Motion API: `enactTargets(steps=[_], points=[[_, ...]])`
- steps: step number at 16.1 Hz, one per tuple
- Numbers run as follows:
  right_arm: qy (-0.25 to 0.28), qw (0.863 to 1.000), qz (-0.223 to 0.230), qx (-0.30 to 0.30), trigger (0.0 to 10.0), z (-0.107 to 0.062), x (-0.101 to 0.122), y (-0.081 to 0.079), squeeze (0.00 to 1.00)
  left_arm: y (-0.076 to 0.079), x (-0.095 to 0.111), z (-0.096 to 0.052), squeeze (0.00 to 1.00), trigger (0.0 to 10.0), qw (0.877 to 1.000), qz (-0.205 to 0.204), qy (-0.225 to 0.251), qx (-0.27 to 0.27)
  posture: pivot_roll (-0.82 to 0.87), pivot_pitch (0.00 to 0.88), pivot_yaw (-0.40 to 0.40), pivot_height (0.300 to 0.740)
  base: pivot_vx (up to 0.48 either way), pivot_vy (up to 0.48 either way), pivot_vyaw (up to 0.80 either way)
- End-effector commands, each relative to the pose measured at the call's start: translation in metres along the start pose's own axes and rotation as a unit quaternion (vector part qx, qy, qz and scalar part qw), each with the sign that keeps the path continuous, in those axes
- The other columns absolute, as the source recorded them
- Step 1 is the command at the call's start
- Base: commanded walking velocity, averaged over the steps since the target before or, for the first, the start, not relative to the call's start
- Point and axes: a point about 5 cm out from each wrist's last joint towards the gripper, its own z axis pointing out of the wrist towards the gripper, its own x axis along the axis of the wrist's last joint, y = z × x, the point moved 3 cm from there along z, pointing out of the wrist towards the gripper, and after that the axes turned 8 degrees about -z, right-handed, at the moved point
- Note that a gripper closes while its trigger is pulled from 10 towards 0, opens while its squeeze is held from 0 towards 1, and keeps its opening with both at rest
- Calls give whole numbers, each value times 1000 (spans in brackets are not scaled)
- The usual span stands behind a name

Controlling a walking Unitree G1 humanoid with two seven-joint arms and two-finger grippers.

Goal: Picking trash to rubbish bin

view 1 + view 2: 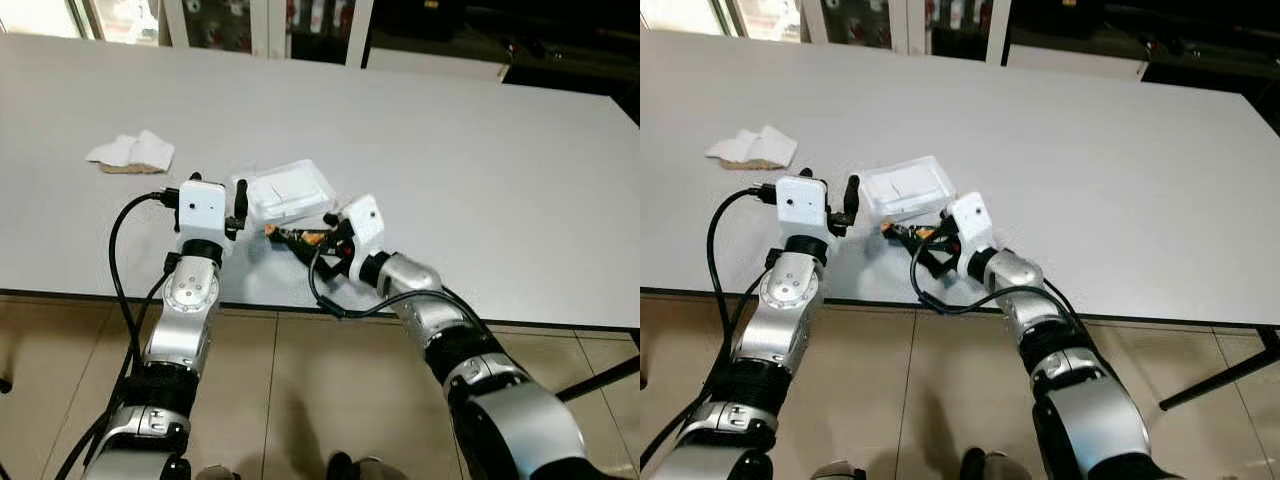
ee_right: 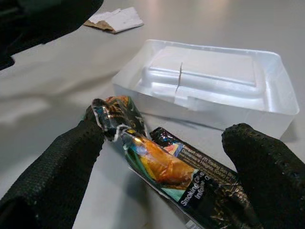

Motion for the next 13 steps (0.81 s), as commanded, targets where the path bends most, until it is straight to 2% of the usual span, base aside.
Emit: enactTargets(steps=[1, 4, 6, 7, 9, 10, 12, 13], points=[[-5, 1000, -3, -7, 10000, 0, 0, 4, 0, 4, 3, -1, 0, 10000, 1000, 4, 1, -9, 41, 192, -113, 740, 0, 0, 0], [-5, 1000, 1, -11, 10000, 4, 3, 3, 0, -1, 4, -5, 0, 10000, 1000, 7, -2, -4, 47, 209, -115, 740, 0, 0, 0], [-7, 1000, 3, -8, 10000, 7, 3, -1, 0, 7, 12, -8, 0, 10000, 996, -40, -24, -78, 50, 223, -115, 740, 0, 0, 0], [-8, 1000, 3, -8, 10000, 8, 3, -2, 0, 2, 20, -10, 0, 10000, 992, -36, -29, -114, 56, 224, -114, 740, 0, 0, 0], [-10, 1000, 6, -9, 10000, 7, 1, -2, 0, -28, 52, -15, 0, 10000, 986, 0, -24, -163, 68, 222, -110, 740, 0, 0, 0], [-11, 1000, 7, -10, 10000, 6, -1, -1, 0, -38, 67, -19, 0, 10000, 982, 15, -28, -187, 79, 221, -110, 740, 0, 0, 0], [-15, 1000, 9, -12, 10000, 5, -3, -1, 0, -52, 81, -32, 0, 10000, 969, 70, -55, -231, 85, 215, -109, 740, 0, 0, 0], [-16, 1000, 9, -12, 10000, 5, -4, -1, 0, -56, 85, -38, 0, 10000, 962, 76, -74, -253, 86, 209, -108, 740, 0, 0, 0]])
